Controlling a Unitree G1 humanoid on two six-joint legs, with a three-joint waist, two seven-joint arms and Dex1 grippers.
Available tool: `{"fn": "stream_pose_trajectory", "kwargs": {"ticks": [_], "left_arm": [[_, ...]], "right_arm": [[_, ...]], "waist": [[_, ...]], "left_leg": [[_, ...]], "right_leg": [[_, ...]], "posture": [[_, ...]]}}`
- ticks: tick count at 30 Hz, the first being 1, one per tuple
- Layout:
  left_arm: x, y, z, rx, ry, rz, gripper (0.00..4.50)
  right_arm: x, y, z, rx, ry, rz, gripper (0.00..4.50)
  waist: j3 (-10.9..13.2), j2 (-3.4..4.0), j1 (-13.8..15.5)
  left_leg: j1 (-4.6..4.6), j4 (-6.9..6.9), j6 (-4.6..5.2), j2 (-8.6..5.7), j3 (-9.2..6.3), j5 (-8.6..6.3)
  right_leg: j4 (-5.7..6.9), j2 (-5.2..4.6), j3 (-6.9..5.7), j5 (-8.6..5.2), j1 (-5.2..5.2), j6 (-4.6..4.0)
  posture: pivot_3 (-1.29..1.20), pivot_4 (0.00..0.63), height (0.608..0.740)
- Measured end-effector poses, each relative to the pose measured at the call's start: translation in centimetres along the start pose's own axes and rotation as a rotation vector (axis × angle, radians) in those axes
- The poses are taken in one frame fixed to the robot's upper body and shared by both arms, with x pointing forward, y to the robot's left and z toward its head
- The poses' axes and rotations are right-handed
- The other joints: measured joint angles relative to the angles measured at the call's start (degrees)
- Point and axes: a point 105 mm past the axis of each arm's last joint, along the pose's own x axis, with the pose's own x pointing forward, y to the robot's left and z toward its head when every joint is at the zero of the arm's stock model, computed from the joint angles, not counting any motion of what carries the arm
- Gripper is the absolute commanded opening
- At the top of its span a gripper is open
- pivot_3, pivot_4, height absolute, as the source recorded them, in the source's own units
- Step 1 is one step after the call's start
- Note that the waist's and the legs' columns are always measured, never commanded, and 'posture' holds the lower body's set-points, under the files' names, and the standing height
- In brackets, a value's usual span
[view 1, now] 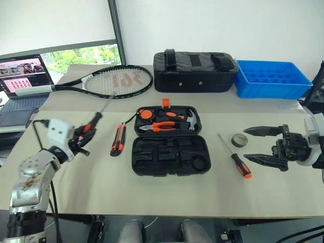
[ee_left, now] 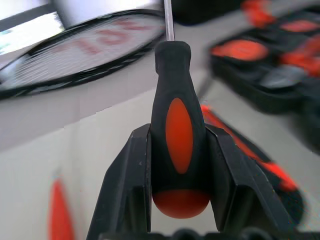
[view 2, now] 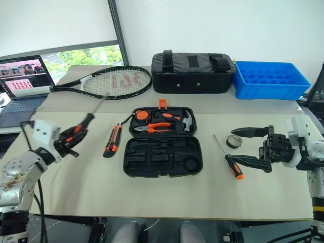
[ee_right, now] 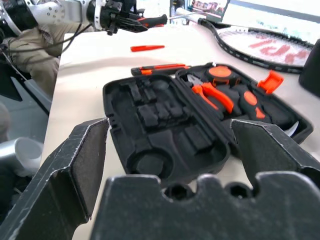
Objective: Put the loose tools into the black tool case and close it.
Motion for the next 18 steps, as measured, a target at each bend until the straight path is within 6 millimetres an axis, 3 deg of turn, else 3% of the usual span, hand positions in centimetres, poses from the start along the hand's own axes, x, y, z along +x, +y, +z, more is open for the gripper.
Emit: {"fn": "stream_pose_trajectory", "kwargs": {"ticks": [8,12,18], "left_arm": [[5.4,-3.2,2.7,0.328,0.003,-0.403,0.97],[7.8,-5.2,3.1,0.375,-0.009,-0.529,0.97],[9.3,-7.4,2.7,0.361,0.01,-0.676,0.97]], "right_arm": [[-0.9,-0.3,-0.5,-0.003,0.032,-0.029,4.5],[-1.5,0.0,-0.7,0.003,0.038,-0.045,4.5],[-2.6,0.7,-1.1,0.014,0.052,-0.086,4.5]], "waist": [[0.0,0.01,-0.14],[-0.01,0.03,-0.11],[-0.02,0.04,-0.12]], "left_leg": [[-0.08,0.02,0.01,0.01,-0.01,0.0],[-0.13,0.04,0.05,0.01,-0.01,-0.02],[-0.2,0.13,0.06,0.0,-0.05,-0.02]], "right_leg": [[0.0,0.09,0.0,0.0,-0.04,0.0],[0.0,0.1,0.03,-0.01,-0.04,0.01],[0.01,0.13,0.06,-0.01,-0.05,0.02]], "posture": [[0.0,0.15,0.708],[0.0,0.15,0.708],[0.0,0.15,0.708]]}}
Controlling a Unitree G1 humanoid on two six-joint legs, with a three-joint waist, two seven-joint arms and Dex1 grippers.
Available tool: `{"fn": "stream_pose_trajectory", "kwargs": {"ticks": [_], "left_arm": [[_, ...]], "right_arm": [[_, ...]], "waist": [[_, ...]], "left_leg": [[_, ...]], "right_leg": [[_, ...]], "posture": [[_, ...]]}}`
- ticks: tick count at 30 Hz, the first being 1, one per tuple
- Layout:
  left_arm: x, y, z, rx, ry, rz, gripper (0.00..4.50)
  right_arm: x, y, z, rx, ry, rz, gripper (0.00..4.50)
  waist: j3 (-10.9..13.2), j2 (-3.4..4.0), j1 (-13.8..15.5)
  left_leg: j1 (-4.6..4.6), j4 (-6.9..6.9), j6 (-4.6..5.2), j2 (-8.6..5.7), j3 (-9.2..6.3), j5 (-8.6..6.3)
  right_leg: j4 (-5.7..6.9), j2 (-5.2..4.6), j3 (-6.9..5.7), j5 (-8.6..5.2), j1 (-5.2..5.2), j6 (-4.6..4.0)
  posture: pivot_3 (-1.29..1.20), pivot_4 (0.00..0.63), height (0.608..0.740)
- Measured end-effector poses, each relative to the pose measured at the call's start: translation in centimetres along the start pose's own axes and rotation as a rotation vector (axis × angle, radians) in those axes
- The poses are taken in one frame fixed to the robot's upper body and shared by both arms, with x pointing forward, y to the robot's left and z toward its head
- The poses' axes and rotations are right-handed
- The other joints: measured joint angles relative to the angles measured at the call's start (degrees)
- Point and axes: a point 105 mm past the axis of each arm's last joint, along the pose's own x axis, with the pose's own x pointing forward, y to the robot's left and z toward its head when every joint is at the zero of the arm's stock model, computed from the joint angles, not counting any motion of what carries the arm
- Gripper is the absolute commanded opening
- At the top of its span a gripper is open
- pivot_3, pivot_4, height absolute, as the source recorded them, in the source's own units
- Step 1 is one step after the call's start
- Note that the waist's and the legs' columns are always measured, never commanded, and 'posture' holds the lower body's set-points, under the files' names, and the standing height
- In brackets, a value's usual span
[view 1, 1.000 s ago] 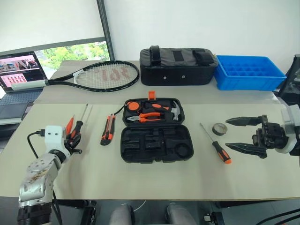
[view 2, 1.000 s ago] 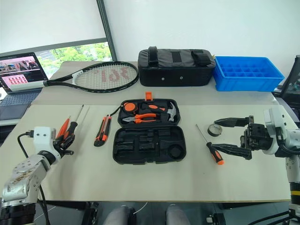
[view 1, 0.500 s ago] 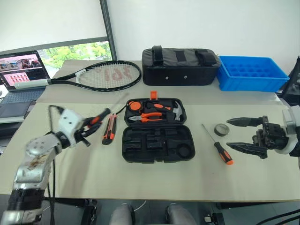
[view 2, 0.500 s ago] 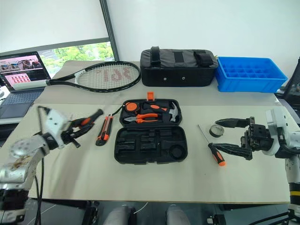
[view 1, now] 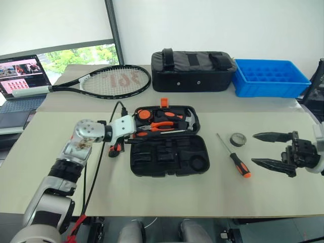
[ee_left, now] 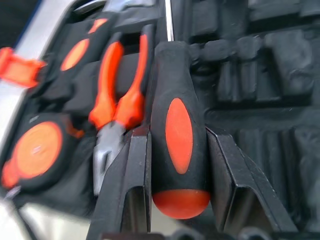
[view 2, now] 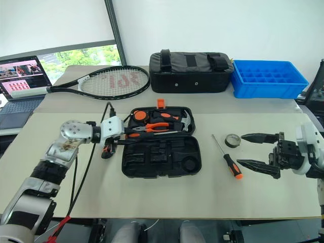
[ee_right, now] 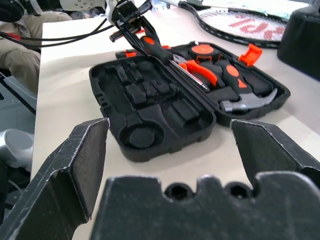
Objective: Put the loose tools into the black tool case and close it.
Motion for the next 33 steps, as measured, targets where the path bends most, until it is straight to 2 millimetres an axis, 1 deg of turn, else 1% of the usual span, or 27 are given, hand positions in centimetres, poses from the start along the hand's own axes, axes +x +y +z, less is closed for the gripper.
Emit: {"fn": "stream_pose_trajectory", "kwargs": {"ticks": [5,8,14,19,21,22,24,27,28,29,31,33], "left_arm": [[0.8,-0.6,-0.7,-0.017,0.026,-0.059,0.97],[1.4,-0.9,-0.6,-0.028,0.018,-0.078,0.97],[1.8,0.1,-1.2,-0.008,0.055,-0.054,0.97],[1.9,0.3,-1.3,0.019,0.066,-0.061,0.97],[1.9,0.2,-1.4,0.016,0.067,-0.073,1.98],[1.9,0.0,-1.4,0.019,0.069,-0.086,2.14],[2.0,-0.2,-1.4,0.028,0.072,-0.107,2.91],[2.0,-0.2,-1.5,0.043,0.08,-0.103,3.93],[2.0,-0.1,-1.5,0.057,0.084,-0.091,4.11],[2.0,0.4,-1.3,0.07,0.093,-0.069,4.43],[1.7,0.9,-1.1,0.091,0.106,-0.047,4.43],[1.4,1.6,-0.4,0.112,0.095,-0.013,4.43]], "right_arm": [[-0.7,0.3,0.0,-0.007,0.01,-0.027,4.5],[-0.9,0.4,0.2,-0.015,0.012,-0.037,4.5],[-0.7,0.5,0.6,-0.036,0.014,-0.033,4.5],[-0.7,0.8,0.4,-0.027,0.023,-0.034,4.5],[-0.7,0.8,0.5,-0.029,0.024,-0.033,4.5],[-0.7,0.8,0.4,-0.028,0.025,-0.033,4.5],[-0.7,0.9,0.4,-0.025,0.026,-0.033,4.5],[-0.7,0.9,0.5,-0.026,0.027,-0.033,4.5],[-0.7,0.9,0.5,-0.026,0.027,-0.034,4.5],[-0.7,0.9,0.5,-0.026,0.027,-0.035,4.5],[-0.7,1.0,0.5,-0.028,0.028,-0.033,4.5],[-0.9,1.0,0.5,-0.027,0.029,-0.038,4.5]], "waist": [[0.01,-0.01,-0.23],[0.01,0.0,-0.07],[0.03,-0.04,0.01],[0.03,-0.04,0.01],[0.03,-0.04,-0.05],[0.03,-0.04,-0.08],[0.03,-0.04,-0.03],[0.04,-0.04,-0.01],[0.04,-0.06,-0.01],[0.05,-0.07,0.0],[0.04,-0.06,-0.01],[0.02,-0.02,-0.03]], "left_leg": [[0.03,0.0,0.0,0.01,-0.05,0.0],[0.01,0.05,0.0,0.0,-0.07,0.0],[0.0,0.08,0.0,-0.03,-0.16,0.0],[-0.01,0.09,0.0,-0.05,-0.21,0.0],[0.0,0.09,0.0,-0.05,-0.23,0.01],[0.0,0.09,0.0,-0.05,-0.24,0.01],[0.0,0.09,0.0,-0.07,-0.26,0.01],[0.0,0.18,-0.01,-0.07,-0.3,0.01],[-0.01,0.2,-0.01,-0.07,-0.32,0.01],[-0.02,0.26,-0.01,-0.06,-0.36,0.01],[-0.04,0.28,0.0,-0.07,-0.38,0.01],[-0.1,0.28,0.0,-0.06,-0.4,0.01]], "right_leg": [[0.07,0.04,0.01,0.0,0.0,0.0],[0.09,0.03,-0.01,0.0,0.0,0.01],[0.08,0.03,-0.03,0.01,0.04,0.02],[0.12,0.03,-0.03,0.01,0.05,0.02],[0.13,0.04,-0.04,0.01,0.05,0.02],[0.12,0.05,-0.04,0.01,0.05,0.02],[0.14,0.04,-0.04,0.01,0.05,0.02],[0.2,0.05,-0.06,0.01,0.06,0.02],[0.2,0.04,-0.06,0.01,0.07,0.02],[0.22,0.05,-0.09,0.01,0.08,0.03],[0.22,0.04,-0.1,0.01,0.08,0.03],[0.18,0.05,-0.15,0.01,0.06,0.03]], "posture": [[0.0,0.15,0.708],[0.0,0.15,0.708],[0.0,0.15,0.708],[0.0,0.15,0.708],[0.0,0.15,0.708],[0.0,0.15,0.708],[0.0,0.15,0.708],[0.0,0.15,0.708],[0.0,0.15,0.708],[0.0,0.15,0.708],[0.0,0.15,0.708],[0.0,0.15,0.708]]}}
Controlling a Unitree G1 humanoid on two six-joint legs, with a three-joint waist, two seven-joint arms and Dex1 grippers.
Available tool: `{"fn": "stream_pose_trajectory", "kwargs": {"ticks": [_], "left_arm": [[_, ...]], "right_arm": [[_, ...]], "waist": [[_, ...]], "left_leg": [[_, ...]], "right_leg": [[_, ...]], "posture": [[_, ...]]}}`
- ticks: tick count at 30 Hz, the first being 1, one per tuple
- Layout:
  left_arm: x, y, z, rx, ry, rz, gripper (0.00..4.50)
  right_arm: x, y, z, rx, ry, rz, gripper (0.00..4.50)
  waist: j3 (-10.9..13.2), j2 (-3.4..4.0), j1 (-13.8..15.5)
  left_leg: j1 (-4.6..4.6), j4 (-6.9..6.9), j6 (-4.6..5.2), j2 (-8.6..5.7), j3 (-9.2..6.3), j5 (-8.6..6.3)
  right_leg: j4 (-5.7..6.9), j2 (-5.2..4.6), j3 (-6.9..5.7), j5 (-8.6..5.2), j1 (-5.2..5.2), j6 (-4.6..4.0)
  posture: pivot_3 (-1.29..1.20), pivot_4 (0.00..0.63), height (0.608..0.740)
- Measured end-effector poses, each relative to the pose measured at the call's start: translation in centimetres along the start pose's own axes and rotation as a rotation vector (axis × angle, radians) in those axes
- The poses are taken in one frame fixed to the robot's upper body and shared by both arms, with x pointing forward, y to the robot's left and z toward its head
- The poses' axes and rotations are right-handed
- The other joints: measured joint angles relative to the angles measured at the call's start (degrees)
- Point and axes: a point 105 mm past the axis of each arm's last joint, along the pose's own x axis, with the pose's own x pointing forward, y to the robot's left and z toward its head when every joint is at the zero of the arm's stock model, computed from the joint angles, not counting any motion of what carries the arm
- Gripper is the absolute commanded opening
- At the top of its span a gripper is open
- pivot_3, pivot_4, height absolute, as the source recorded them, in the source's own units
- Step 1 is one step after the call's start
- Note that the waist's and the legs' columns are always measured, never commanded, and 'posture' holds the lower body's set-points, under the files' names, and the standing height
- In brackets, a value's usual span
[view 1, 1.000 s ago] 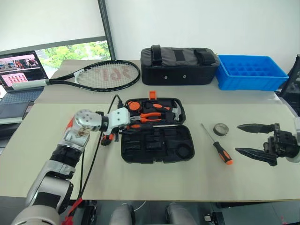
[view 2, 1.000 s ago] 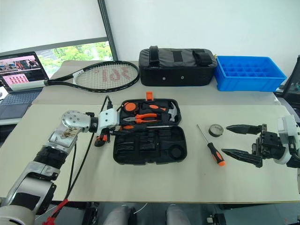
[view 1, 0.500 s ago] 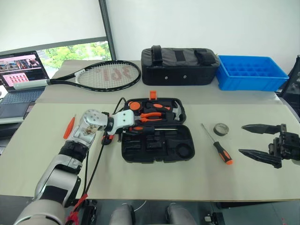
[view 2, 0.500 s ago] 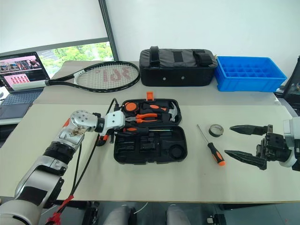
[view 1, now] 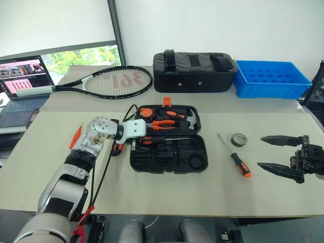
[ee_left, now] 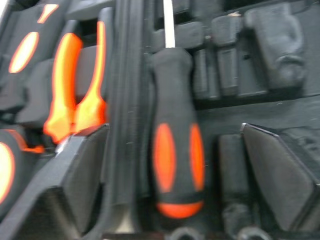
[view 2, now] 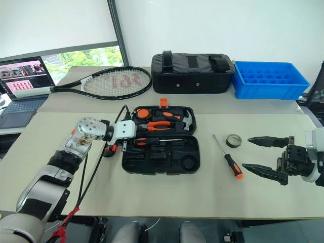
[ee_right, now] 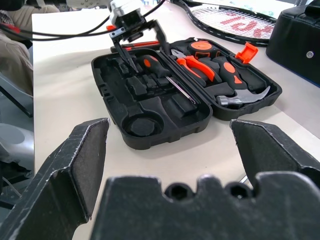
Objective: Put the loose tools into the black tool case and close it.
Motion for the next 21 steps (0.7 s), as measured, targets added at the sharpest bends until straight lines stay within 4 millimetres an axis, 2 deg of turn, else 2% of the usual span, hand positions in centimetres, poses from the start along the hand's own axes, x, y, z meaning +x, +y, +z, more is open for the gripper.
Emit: {"fn": "stream_pose_trajectory", "kwargs": {"ticks": [2,5,8,9,10,15,16,21], "left_arm": [[-0.3,1.2,1.4,-0.002,-0.049,0.063,4.43],[-0.6,3.1,5.0,-0.016,-0.197,0.154,3.72],[0.4,3.3,6.8,-0.064,-0.289,0.181,2.66],[0.7,3.1,6.7,-0.073,-0.294,0.182,2.43],[1.0,2.8,6.5,-0.09,-0.294,0.184,1.95],[3.4,1.3,5.1,-0.224,-0.286,0.214,0.19],[3.6,1.2,4.7,-0.238,-0.278,0.225,0.03],[5.2,-0.5,2.5,-0.292,-0.198,0.211,0.03]], "right_arm": [[-0.2,0.0,0.0,0.0,0.002,-0.008,4.5],[-0.3,0.2,-0.1,0.004,0.008,-0.009,4.5],[-0.2,0.2,0.0,-0.003,0.009,-0.007,4.5],[-0.2,0.2,0.0,-0.003,0.009,-0.008,4.5],[-0.2,0.3,-0.1,-0.001,0.01,-0.009,4.5],[-0.5,0.5,-0.3,0.009,0.021,-0.025,4.5],[-0.6,0.5,-0.4,0.01,0.024,-0.027,4.5],[-0.9,0.4,-0.2,0.004,0.024,-0.045,4.5]], "waist": [[-0.01,0.02,0.04],[-0.08,0.16,0.18],[-0.11,0.22,0.25],[-0.14,0.27,0.25],[-0.15,0.32,0.21],[-0.12,0.31,-0.02],[-0.12,0.32,0.02],[-0.12,0.31,0.05]], "left_leg": [[-0.09,0.01,0.0,0.0,-0.06,0.0],[-0.32,0.27,0.07,0.0,-0.21,-0.04],[-0.46,0.41,0.17,-0.05,-0.31,-0.1],[-0.44,0.41,0.17,-0.06,-0.32,-0.1],[-0.44,0.4,0.17,-0.06,-0.33,-0.1],[-0.46,0.43,0.17,-0.09,-0.48,-0.1],[-0.45,0.43,0.17,-0.11,-0.5,-0.1],[-0.5,0.43,0.17,-0.15,-0.56,-0.1]], "right_leg": [[-0.04,0.0,-0.03,0.0,-0.01,0.0],[-0.04,0.0,-0.16,-0.01,-0.01,0.02],[-0.07,0.0,-0.19,-0.02,0.0,0.07],[-0.06,0.0,-0.18,-0.02,0.0,0.07],[-0.05,0.01,-0.18,-0.02,0.0,0.07],[0.0,0.05,-0.18,-0.01,-0.01,0.06],[-0.01,0.05,-0.17,-0.02,0.01,0.06],[-0.04,0.05,-0.17,-0.02,0.01,0.07]], "posture": [[0.0,0.15,0.708],[0.0,0.15,0.708],[0.0,0.15,0.708],[0.0,0.15,0.708],[0.0,0.15,0.708],[0.0,0.15,0.708],[0.0,0.15,0.708],[0.0,0.15,0.708]]}}
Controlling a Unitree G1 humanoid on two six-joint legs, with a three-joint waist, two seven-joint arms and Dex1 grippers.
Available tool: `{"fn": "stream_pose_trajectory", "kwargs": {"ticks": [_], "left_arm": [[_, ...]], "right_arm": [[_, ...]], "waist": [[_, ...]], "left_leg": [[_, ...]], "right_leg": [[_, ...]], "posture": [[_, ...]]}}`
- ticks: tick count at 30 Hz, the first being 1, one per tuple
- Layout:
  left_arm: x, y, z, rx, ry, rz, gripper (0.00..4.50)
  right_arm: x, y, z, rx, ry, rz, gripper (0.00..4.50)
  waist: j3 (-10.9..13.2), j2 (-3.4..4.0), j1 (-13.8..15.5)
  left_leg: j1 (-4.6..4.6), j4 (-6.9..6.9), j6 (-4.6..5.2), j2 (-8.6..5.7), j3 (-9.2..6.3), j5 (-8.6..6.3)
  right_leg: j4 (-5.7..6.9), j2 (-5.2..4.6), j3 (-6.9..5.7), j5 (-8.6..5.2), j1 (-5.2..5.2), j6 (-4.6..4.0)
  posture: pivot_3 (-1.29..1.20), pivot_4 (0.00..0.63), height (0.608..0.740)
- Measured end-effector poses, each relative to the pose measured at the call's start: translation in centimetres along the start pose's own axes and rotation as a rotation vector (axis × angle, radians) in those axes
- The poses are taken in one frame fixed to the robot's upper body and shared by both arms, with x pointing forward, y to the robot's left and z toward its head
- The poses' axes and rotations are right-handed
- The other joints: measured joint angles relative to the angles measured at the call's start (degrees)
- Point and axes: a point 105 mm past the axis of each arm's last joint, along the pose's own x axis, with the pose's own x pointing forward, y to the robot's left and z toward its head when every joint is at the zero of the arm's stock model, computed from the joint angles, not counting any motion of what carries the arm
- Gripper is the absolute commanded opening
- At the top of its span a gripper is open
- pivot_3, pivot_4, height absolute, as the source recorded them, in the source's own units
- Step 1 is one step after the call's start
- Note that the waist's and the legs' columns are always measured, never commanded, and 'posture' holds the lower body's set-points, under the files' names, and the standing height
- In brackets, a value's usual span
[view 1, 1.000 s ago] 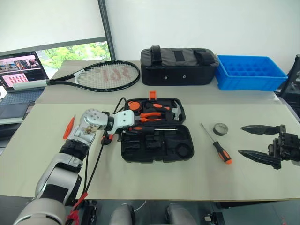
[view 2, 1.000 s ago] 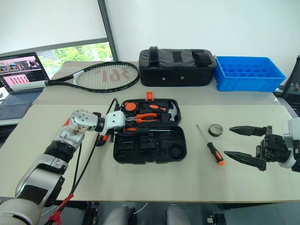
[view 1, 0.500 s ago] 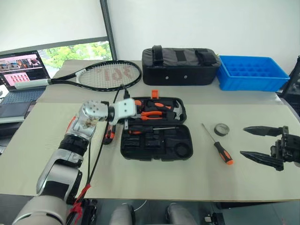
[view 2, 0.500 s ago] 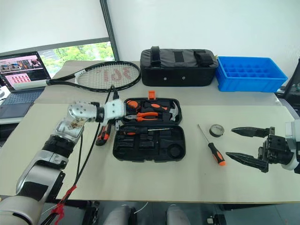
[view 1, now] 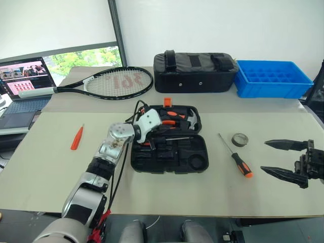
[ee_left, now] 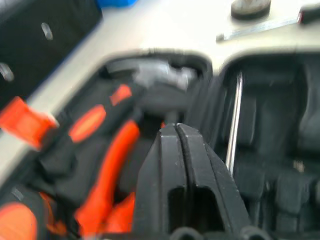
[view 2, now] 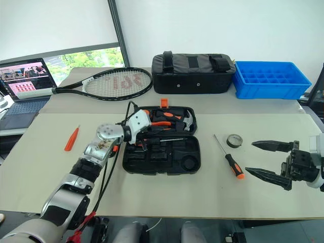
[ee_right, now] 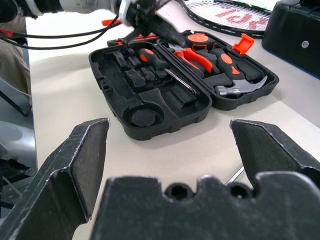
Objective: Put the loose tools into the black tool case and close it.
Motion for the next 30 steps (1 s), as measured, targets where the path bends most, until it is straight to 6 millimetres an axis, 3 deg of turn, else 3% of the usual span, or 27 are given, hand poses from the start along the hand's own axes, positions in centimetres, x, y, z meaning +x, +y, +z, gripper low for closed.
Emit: {"fn": "stream_pose_trajectory", "kwargs": {"ticks": [6,15,22,26,30], "left_arm": [[0.4,-0.4,-0.6,0.037,0.049,-0.005,0.03],[1.4,-1.0,-0.7,0.234,0.105,-0.046,0.03],[1.7,-1.1,-0.9,0.355,0.134,-0.042,0.03],[1.9,-0.7,-0.8,0.315,0.109,0.002,0.03],[2.1,-0.4,-0.4,0.112,0.021,0.071,0.03]], "right_arm": [[0.0,0.0,0.1,-0.004,0.0,0.0,4.5],[0.1,0.2,0.0,-0.004,0.006,0.003,4.5],[0.1,0.4,0.0,-0.005,0.013,0.005,4.5],[0.1,0.4,-0.1,-0.001,0.016,-0.001,4.5],[0.2,0.2,0.0,-0.005,0.013,-0.006,4.5]], "waist": [[-0.01,0.02,0.04],[-0.08,0.08,0.43],[-0.08,0.07,0.47],[-0.08,0.07,0.4],[-0.06,0.05,0.12]], "left_leg": [[0.01,-0.01,0.0,-0.03,-0.04,0.0],[0.09,0.01,0.0,-0.14,-0.12,0.0],[0.7,0.01,0.0,-0.17,-0.13,-0.01],[0.74,0.04,0.0,-0.21,-0.15,0.0],[0.54,0.04,0.0,-0.23,-0.17,0.0]], "right_leg": [[-0.01,0.0,0.02,0.0,0.02,0.01],[-0.05,-0.02,0.14,-0.05,0.21,0.09],[-0.06,-0.04,0.16,-0.15,0.84,0.25],[-0.01,-0.05,0.19,-0.32,0.88,0.55],[-0.01,-0.05,0.2,-0.32,0.69,0.57]], "posture": [[0.0,0.15,0.708],[0.0,0.15,0.708],[0.0,0.15,0.708],[0.0,0.15,0.708],[0.0,0.15,0.708]]}}
